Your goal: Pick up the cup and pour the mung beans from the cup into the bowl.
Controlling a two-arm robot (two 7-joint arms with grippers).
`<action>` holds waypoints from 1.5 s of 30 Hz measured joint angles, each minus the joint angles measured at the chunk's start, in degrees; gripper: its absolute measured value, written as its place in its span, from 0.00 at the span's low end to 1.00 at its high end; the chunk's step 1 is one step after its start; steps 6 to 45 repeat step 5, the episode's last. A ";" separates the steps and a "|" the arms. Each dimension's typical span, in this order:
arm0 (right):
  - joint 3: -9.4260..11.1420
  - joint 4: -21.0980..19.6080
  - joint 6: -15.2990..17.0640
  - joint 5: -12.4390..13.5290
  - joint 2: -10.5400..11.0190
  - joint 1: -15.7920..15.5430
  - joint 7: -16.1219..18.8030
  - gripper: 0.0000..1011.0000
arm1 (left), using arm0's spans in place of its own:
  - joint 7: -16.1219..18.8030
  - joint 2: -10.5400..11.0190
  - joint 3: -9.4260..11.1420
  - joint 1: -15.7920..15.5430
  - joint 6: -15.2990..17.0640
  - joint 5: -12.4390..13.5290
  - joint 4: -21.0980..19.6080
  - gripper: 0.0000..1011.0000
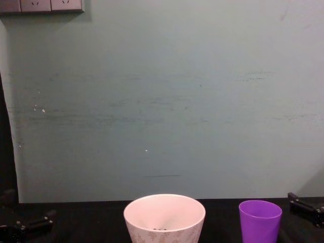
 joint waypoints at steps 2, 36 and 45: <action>0.00 0.00 0.00 0.00 0.00 0.00 0.00 0.99 | 0.00 0.00 0.00 0.00 0.00 0.00 0.00 1.00; 0.00 0.00 0.00 0.00 0.00 0.00 0.00 0.99 | 0.00 0.00 0.00 0.00 0.00 0.00 0.00 1.00; 0.00 0.00 0.00 0.00 0.00 0.00 0.00 0.99 | 0.00 0.00 0.00 0.00 0.00 0.00 0.00 1.00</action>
